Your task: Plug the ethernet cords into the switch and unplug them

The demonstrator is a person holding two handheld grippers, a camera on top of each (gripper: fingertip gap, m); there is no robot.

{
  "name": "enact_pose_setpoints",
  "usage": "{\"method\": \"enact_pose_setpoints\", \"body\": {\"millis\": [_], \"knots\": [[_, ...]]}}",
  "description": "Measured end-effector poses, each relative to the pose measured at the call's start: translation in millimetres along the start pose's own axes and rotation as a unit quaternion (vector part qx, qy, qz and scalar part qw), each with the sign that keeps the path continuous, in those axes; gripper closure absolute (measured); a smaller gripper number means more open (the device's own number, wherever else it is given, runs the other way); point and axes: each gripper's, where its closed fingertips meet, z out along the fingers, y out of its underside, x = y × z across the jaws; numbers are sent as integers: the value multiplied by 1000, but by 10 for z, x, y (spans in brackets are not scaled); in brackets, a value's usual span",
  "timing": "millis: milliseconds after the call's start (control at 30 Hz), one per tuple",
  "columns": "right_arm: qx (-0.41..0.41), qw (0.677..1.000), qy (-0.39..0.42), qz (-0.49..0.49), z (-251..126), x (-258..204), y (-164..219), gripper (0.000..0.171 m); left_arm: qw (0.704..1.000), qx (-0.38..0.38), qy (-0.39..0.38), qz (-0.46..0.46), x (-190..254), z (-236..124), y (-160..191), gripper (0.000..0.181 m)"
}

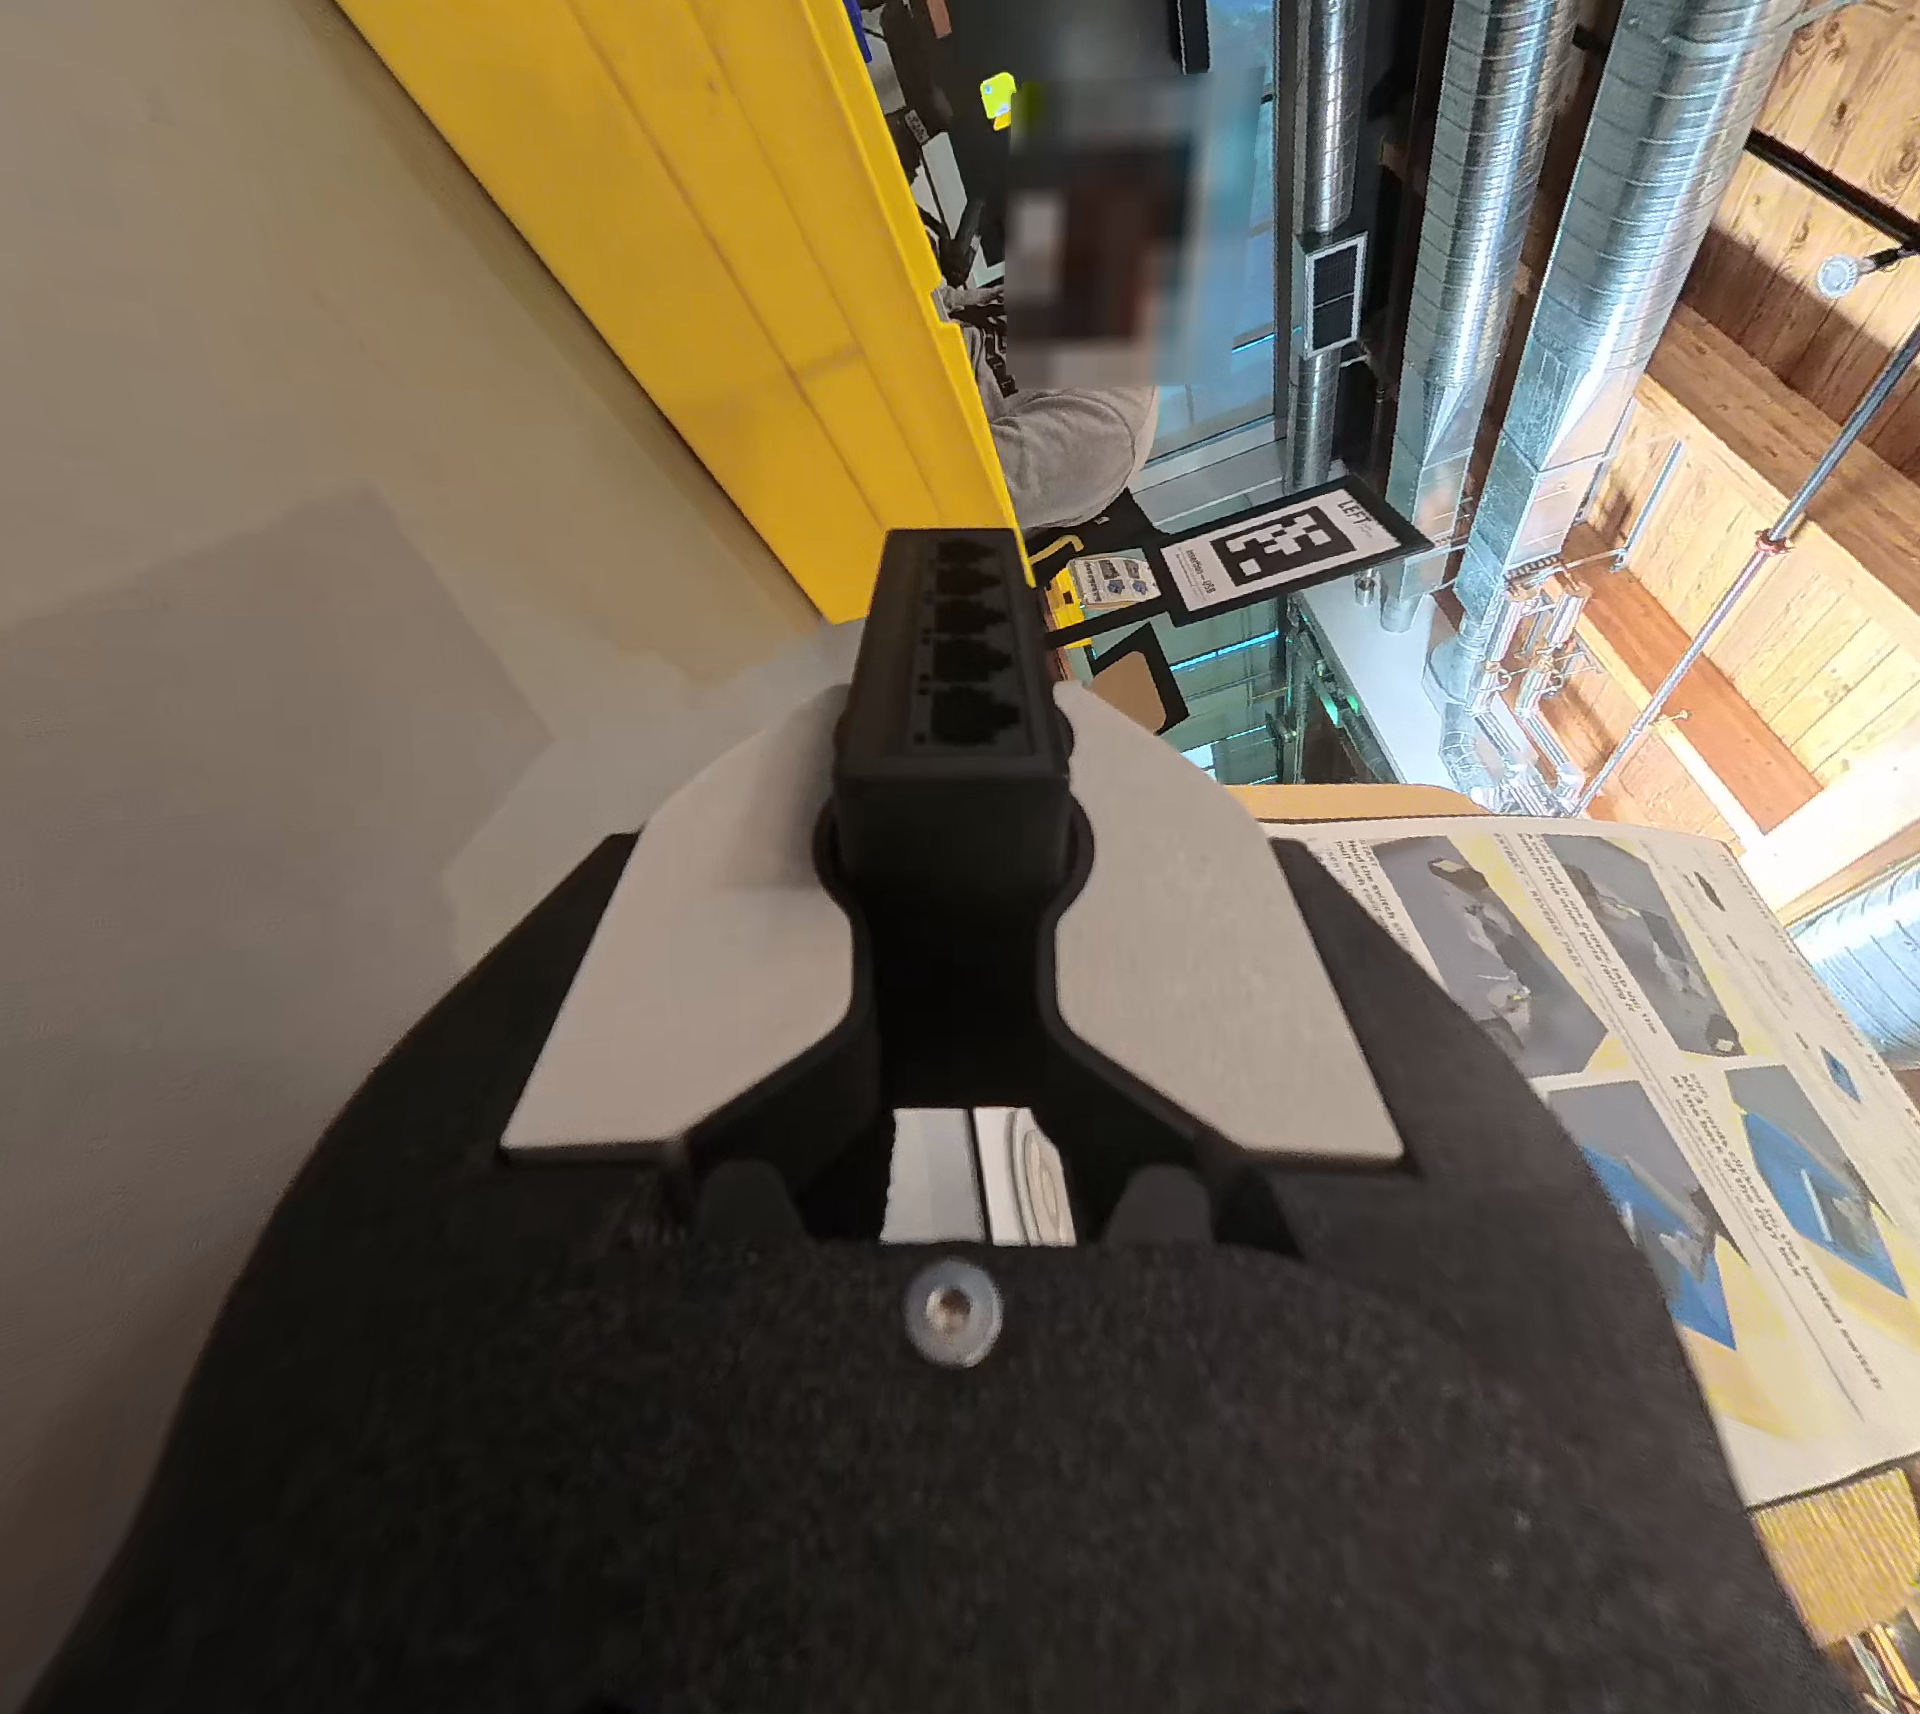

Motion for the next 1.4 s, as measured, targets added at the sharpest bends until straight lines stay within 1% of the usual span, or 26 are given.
{"method": "enact_pose_setpoints", "body": {"millis": [100,200,300,367,433,467,567,633,700,733,833,867,967,1000,1033,1067,1167,1300,1400], "knots": [[-3,1000,-2,3,8,-5,15,141,1000,-4,-17,3,-70,-28,19,136],[-4,1000,-5,3,13,-18,16,141,999,7,-33,3,-147,-70,-30,136],[-4,1000,-10,3,24,-38,15,141,997,-10,-75,24,-342,-145,-13,132],[-4,1000,-13,3,28,-50,14,141,988,-40,-135,67,-572,-259,3,132],[-5,1000,-13,4,30,-54,13,141,970,-71,-200,116,-830,-410,-13,133],[-5,1000,-13,4,29,-54,14,141,963,-84,-219,129,-929,-480,-37,134],[-5,1000,-15,8,28,-53,17,141,953,-117,-242,140,-1139,-646,-163,134],[-5,1000,-18,12,31,-60,18,141,941,-144,-258,164,-1289,-739,-241,135],[-4,1000,-24,14,36,-83,15,141,918,-191,-282,202,-1470,-828,-244,138],[-4,1000,-26,13,37,-91,12,141,902,-218,-296,225,-1566,-871,-221,143],[-4,1000,-30,9,38,-112,4,141,840,-284,-340,314,-1810,-928,-159,151],[-5,999,-31,9,40,-118,8,141,819,-299,-345,347,-1855,-905,-136,154],[-9,999,-34,10,46,-126,23,141,756,-329,-372,426,-1962,-868,-143,170],[-10,999,-33,10,47,-126,27,141,740,-334,-379,444,-1973,-869,-169,171],[-11,999,-33,11,47,-124,30,141,730,-338,-383,453,-1967,-871,-198,171],[-11,999,-33,12,47,-124,32,141,729,-339,-382,456,-1944,-870,-224,172],[-11,999,-37,13,51,-138,33,141,740,-330,-372,453,-1852,-897,-337,172],[-10,999,-42,11,58,-159,23,141,777,-317,-344,420,-1732,-954,-530,174],[-10,999,-42,11,59,-163,23,141,801,-281,-351,396,-1732,-1045,-897,175]]}}
